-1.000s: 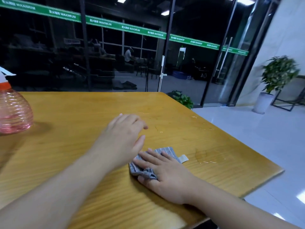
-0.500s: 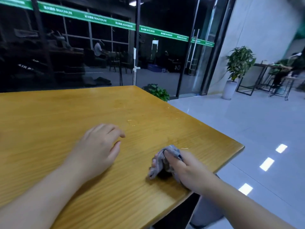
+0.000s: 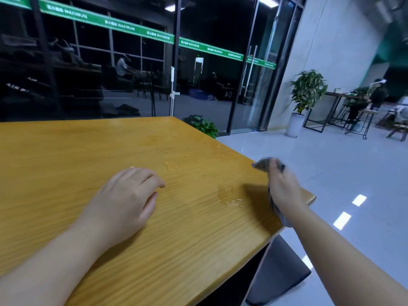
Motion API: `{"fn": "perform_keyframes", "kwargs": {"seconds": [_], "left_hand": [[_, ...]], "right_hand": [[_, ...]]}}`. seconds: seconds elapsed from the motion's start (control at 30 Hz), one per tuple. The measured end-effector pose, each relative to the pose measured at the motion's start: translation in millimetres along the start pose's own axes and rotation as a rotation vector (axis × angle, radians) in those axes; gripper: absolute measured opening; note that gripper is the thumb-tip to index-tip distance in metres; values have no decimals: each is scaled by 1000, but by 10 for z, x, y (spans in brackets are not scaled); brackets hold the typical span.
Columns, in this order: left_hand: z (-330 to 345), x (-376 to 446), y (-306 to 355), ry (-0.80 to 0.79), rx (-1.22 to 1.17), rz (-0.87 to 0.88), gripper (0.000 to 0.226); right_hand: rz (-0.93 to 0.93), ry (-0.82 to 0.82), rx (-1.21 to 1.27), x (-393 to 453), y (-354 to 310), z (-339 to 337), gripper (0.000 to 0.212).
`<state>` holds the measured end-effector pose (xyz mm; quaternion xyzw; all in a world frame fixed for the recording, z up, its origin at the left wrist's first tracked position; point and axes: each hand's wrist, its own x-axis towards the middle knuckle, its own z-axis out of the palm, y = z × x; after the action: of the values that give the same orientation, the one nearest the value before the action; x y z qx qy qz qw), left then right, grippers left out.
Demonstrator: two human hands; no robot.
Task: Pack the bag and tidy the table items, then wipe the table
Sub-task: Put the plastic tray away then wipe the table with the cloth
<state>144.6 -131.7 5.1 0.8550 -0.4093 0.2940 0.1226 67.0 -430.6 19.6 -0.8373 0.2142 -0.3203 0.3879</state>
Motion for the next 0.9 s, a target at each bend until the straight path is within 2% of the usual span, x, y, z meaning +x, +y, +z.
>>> {"fn": "perform_keyframes", "kwargs": {"seconds": [0.1,0.17,0.4,0.53,0.73,0.9], "left_hand": [[13,-11,0,3,8,8,34],[26,-15,0,10,8,13,33],[44,-11,5,15,6,25,33],[35,-10,10,20,4,25,33],[27,-5,24,8,5,21,34],[20,-1,31,9,-2,13,34]], "right_hand": [[88,-393,-480,18,66,114,44],[62,-445,-615,0,18,178,45],[34,-571,-554,-60,-161,298,46],[3,-633,-495,-84,-219,368,54],[-96,-695,-581,-161,-319,549,60],[-130,-757,-581,-228,-475,660,58]]}}
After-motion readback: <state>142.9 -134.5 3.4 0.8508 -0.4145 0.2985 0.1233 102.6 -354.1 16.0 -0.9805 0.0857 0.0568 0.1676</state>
